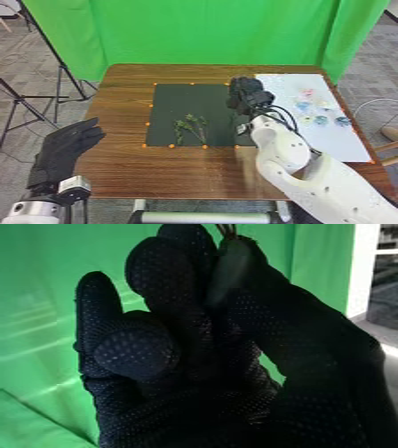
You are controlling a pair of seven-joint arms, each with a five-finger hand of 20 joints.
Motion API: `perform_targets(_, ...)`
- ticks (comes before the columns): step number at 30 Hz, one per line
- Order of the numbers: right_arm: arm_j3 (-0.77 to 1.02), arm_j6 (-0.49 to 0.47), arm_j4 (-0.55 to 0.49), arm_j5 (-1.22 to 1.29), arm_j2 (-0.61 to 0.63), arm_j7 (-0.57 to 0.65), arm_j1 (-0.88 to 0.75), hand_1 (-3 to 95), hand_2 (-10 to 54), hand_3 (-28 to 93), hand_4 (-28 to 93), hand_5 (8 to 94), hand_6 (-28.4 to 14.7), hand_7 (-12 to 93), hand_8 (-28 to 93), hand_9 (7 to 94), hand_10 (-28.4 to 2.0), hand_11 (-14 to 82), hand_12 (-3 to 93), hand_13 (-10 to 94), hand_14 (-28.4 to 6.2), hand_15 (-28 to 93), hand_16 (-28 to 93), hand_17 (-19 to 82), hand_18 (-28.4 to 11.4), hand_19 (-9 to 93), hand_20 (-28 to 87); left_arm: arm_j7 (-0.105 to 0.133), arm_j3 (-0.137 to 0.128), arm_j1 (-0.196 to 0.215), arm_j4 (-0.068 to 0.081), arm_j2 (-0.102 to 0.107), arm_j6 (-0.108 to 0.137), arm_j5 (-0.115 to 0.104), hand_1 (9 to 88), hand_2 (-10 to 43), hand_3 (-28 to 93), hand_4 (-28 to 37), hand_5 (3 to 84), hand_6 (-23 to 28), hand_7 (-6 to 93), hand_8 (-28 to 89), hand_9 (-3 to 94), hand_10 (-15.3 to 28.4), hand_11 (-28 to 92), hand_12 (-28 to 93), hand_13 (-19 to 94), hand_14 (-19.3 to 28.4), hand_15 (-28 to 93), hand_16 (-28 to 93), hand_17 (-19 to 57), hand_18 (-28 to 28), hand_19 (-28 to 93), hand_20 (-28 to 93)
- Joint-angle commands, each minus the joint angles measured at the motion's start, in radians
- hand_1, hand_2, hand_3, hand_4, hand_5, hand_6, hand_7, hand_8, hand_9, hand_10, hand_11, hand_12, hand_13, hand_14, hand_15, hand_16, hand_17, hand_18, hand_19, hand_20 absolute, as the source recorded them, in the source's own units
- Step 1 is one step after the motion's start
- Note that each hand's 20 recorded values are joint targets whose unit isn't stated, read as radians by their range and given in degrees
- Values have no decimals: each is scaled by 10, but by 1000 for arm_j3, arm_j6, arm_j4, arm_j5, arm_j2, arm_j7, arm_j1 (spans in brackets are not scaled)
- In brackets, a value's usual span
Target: Arrange flowers
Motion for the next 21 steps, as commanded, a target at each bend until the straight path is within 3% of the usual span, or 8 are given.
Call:
perform_targets(1,-16,-14,4,-19,3,0,-65,520,-69,798,-283,810,-28,292,236,839,-116,379,355,773,-68,728,269,352,-202,868,39,-24,3,-5,1,-17,-22,14,273,55,819,-140,479,146,153,-84,411,228,386,112,282,282,606,-117,-95,218,559,157)
perform_targets(11,-16,-30,-22,-34,15,-16,-109,520,-68,796,-283,807,-28,296,232,838,-118,378,354,772,-66,726,269,349,-203,863,49,-23,3,-1,0,-15,-21,14,273,54,819,-140,478,146,154,-85,410,228,386,111,282,282,605,-118,-95,218,559,157)
perform_targets(14,-7,-40,-37,-22,33,-19,-132,520,-67,795,-283,805,-27,300,230,838,-118,378,353,771,-66,725,269,348,-203,860,51,-19,5,0,-1,-12,-18,12,273,55,819,-139,478,145,154,-85,410,228,386,112,282,282,606,-118,-95,218,559,157)
perform_targets(15,-4,-42,-41,-23,38,-20,-142,520,-66,795,-283,804,-26,301,230,838,-118,378,352,770,-66,724,269,345,-203,859,51,-7,8,4,0,6,-9,1,273,55,818,-139,478,146,154,-85,410,228,386,112,282,282,606,-118,-95,217,559,157)
perform_targets(21,0,-44,-42,-30,62,-27,-179,520,-64,792,-283,801,-26,303,226,835,-119,377,349,769,-65,720,268,338,-203,852,54,-11,10,2,2,4,-14,2,272,55,819,-139,479,146,155,-84,410,227,386,111,281,282,605,-118,-95,218,558,156)
